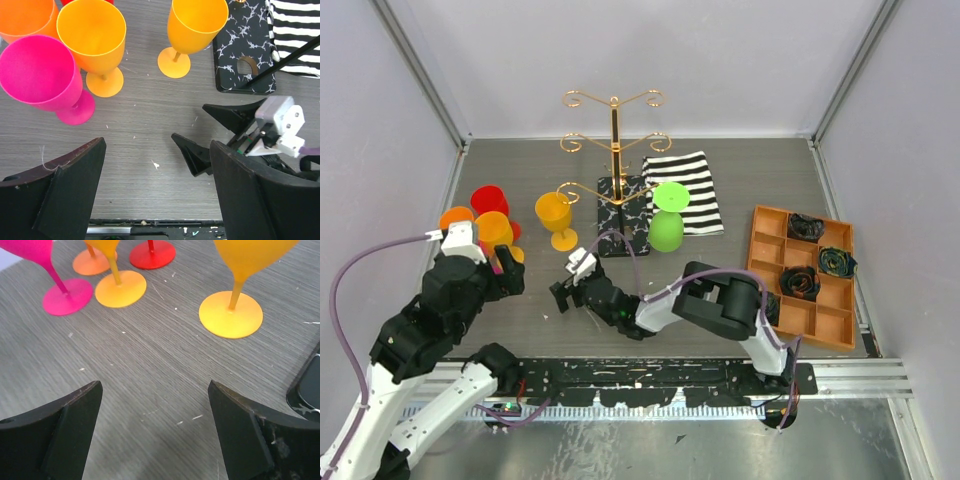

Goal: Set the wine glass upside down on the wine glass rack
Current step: Pick up the wine glass at the center of the board.

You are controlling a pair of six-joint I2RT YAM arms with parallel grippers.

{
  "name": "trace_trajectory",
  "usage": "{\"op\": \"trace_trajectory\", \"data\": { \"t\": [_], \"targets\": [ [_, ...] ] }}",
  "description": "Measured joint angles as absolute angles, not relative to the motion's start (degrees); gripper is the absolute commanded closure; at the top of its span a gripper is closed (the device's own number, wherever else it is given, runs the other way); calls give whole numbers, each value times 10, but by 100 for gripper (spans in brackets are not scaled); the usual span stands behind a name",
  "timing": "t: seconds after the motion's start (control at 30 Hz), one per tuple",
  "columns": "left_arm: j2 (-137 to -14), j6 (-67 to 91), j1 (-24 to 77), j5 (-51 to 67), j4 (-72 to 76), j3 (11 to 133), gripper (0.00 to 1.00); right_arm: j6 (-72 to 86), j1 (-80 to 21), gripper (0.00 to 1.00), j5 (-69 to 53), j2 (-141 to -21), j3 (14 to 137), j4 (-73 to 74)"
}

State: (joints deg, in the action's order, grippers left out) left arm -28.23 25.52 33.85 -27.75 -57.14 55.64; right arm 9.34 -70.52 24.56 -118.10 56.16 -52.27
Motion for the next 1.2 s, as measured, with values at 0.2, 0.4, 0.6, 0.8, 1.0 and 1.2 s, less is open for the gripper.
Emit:
{"op": "trace_trajectory", "data": {
  "t": [0.2,0.4,0.6,0.8,1.0,1.2],
  "targets": [
    [-286,251,338,-275,-571,549,9,54,-675,10,239,-1261,594,-581],
    [-283,247,338,-273,-568,546,9,29,-643,12,237,-1307,657,-624],
    [-277,242,338,-273,-568,542,9,19,-631,14,227,-1352,718,-652],
    [-277,240,338,-273,-568,540,9,30,-620,21,208,-1395,771,-645],
    [-277,240,338,-273,-568,540,9,69,-601,21,190,-1405,792,-639],
    [-277,240,338,-273,-566,540,8,97,-591,23,181,-1405,813,-627]
  ]
}}
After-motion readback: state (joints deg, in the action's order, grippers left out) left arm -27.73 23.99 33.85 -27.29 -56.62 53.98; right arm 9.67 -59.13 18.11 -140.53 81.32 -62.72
